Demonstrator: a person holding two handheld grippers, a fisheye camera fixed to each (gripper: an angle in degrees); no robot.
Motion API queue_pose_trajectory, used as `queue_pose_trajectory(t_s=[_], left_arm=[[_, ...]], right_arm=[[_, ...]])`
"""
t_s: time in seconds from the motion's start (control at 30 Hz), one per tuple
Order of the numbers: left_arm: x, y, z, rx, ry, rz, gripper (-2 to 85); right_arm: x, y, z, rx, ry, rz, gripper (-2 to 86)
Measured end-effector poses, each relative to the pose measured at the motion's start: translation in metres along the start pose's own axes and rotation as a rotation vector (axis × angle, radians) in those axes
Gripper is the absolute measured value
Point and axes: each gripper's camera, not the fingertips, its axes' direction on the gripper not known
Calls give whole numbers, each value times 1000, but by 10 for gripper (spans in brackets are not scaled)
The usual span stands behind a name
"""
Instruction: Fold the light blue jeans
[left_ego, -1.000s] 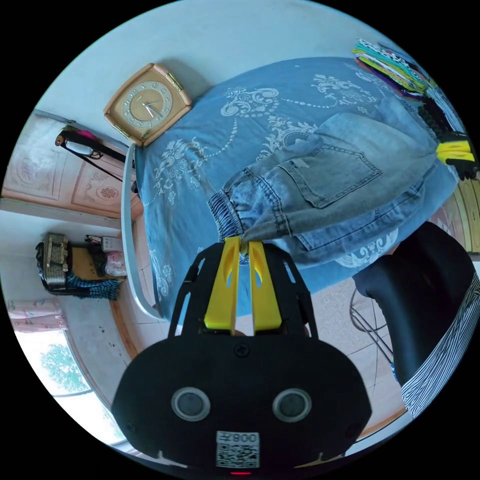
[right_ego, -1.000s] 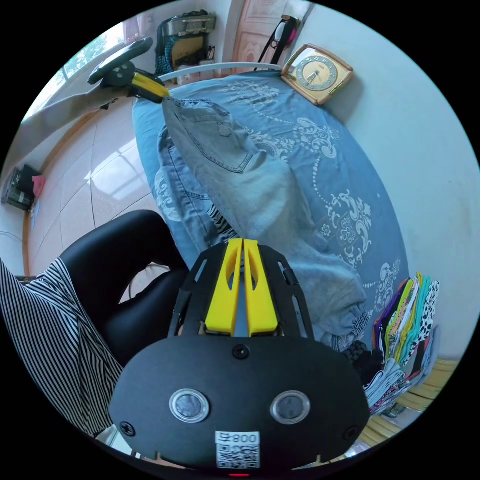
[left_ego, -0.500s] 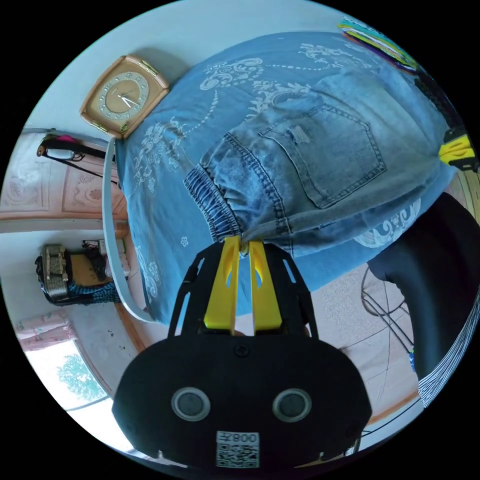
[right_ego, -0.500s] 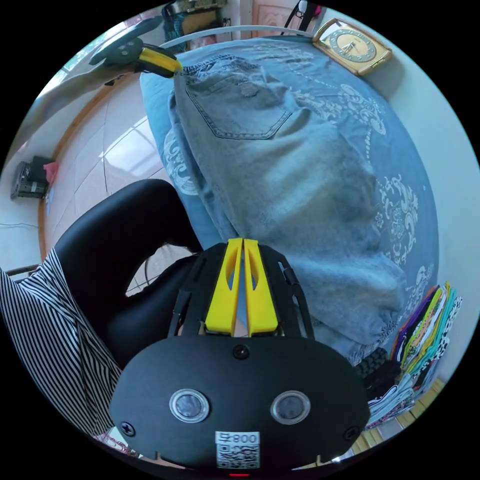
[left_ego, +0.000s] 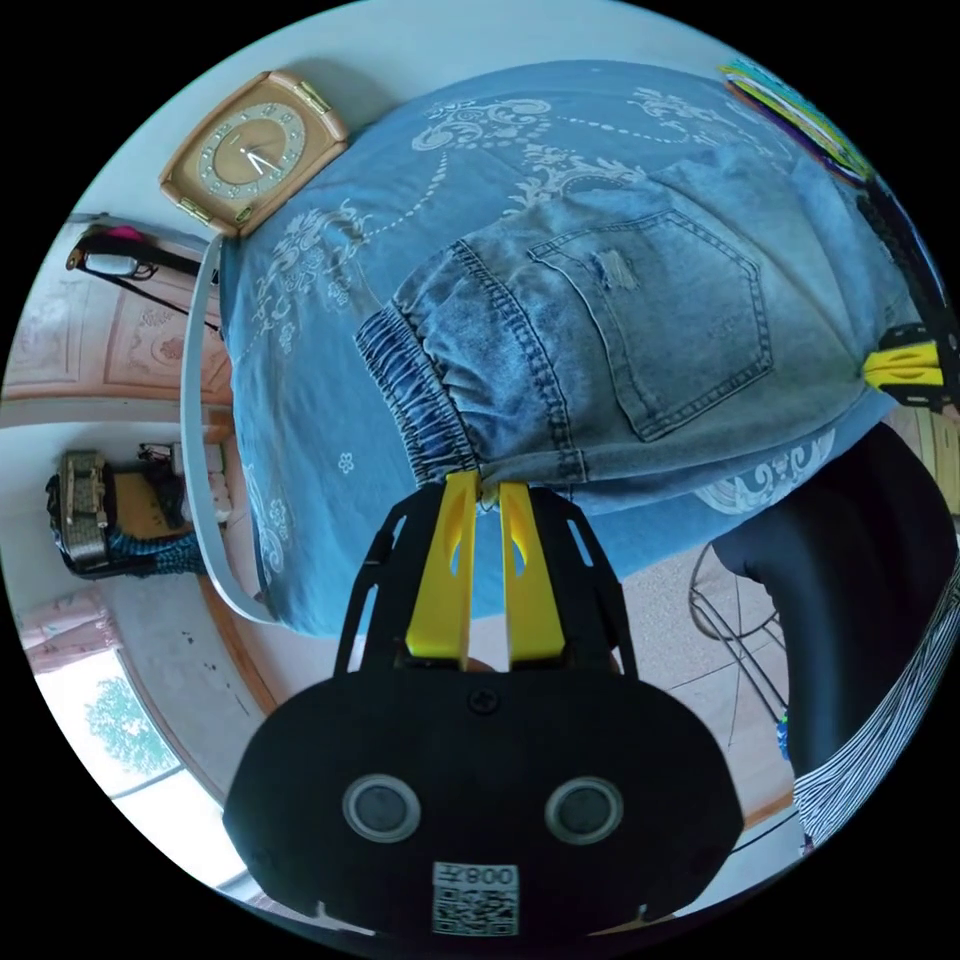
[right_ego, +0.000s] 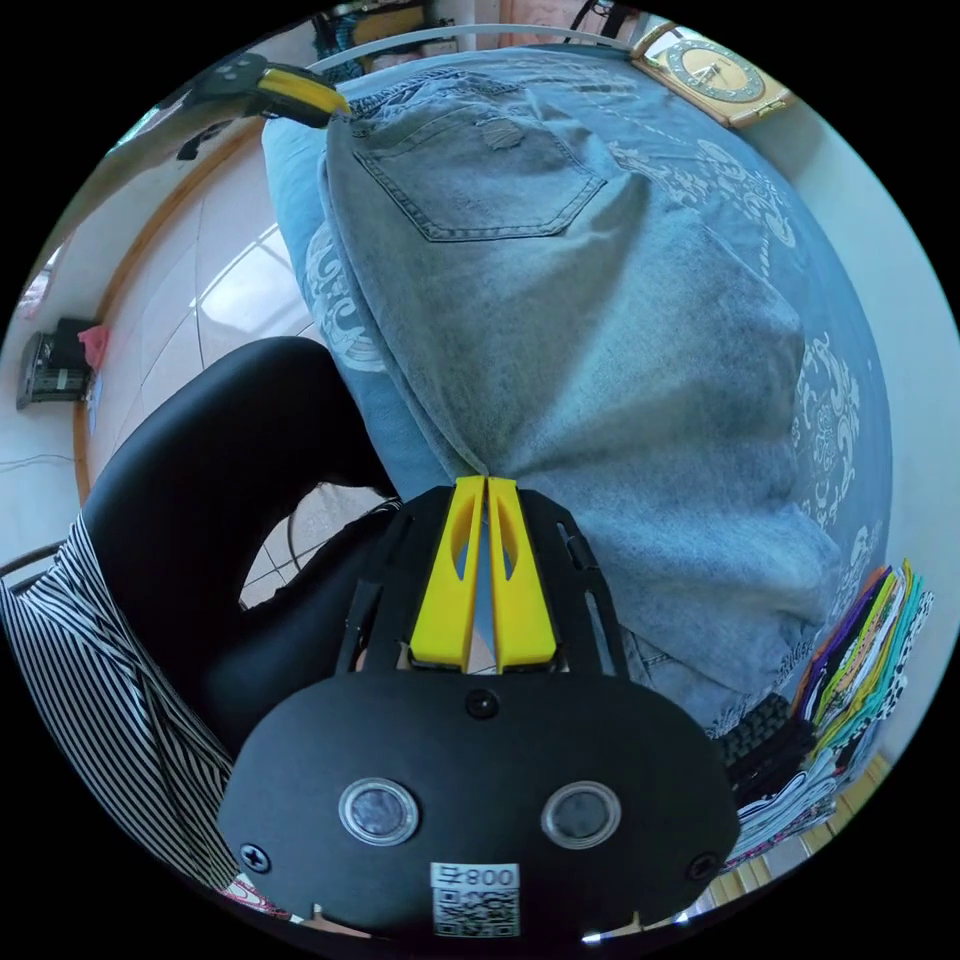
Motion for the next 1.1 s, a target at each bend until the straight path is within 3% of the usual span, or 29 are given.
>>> queue_pose_trajectory(t_s=[0.5,0.63,0.73,0.9,1.03,1.1], left_arm=[[7,47,-31,118,36,-87,12],[7,43,-20,49,-25,-84,6],[-1,42,-2,-19,-158,-210,3],[-4,58,13,13,-35,-299,1],[5,83,23,209,299,-410,1],[15,83,40,195,373,-434,1]], right_arm=[[21,9,33,9,-44,142,4],[21,16,40,4,-10,146,4],[24,22,45,-2,-4,151,5],[30,35,53,-6,9,147,5],[44,53,59,17,-36,177,6],[50,64,62,38,-54,192,6]])
